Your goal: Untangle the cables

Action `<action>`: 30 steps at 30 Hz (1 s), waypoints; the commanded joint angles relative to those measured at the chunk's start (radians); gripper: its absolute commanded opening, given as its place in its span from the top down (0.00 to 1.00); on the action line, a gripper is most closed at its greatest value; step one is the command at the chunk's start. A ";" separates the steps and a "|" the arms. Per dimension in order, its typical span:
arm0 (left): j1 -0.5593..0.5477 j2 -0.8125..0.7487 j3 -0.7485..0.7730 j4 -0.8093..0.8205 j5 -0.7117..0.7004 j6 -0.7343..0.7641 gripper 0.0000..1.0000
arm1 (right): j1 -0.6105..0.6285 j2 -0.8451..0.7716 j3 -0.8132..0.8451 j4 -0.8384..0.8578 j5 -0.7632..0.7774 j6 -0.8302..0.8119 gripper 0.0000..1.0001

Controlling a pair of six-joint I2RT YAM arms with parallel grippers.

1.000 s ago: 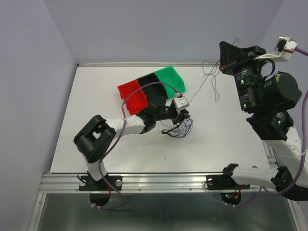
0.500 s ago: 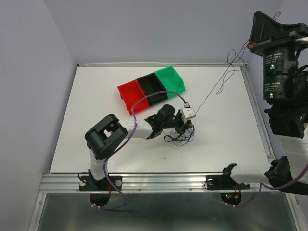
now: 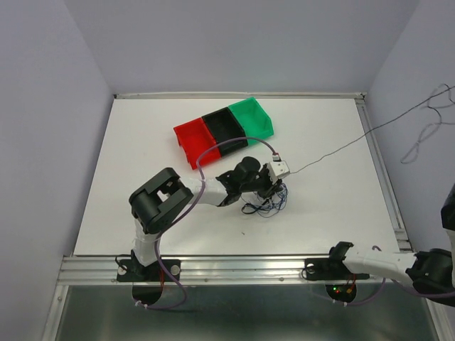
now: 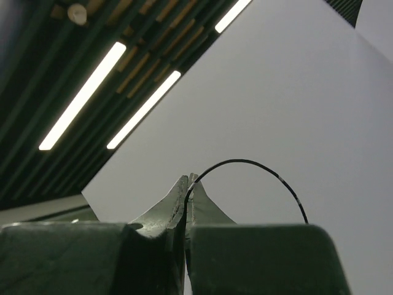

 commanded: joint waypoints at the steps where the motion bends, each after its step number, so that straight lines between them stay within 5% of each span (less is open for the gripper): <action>1: -0.007 -0.097 -0.009 0.002 0.013 -0.001 0.66 | 0.004 -0.059 -0.054 0.112 -0.004 -0.034 0.99; 9: -0.007 -0.313 -0.026 -0.095 0.111 0.011 0.64 | 0.004 -0.181 -0.337 0.113 0.133 -0.095 1.00; 13: -0.006 -0.384 -0.023 -0.153 0.188 0.036 0.84 | 0.004 -0.228 -0.483 0.113 0.204 -0.083 1.00; 16: -0.006 -0.405 -0.026 -0.176 0.214 0.045 0.90 | 0.002 -0.280 -0.575 0.113 0.236 -0.071 0.99; 21: -0.009 -0.387 -0.019 -0.203 0.260 0.104 0.49 | 0.004 -0.274 -0.593 0.116 0.236 -0.088 1.00; 30: -0.027 -0.177 0.161 -0.337 0.200 0.212 0.46 | 0.004 -0.240 -0.520 0.101 0.207 -0.051 0.99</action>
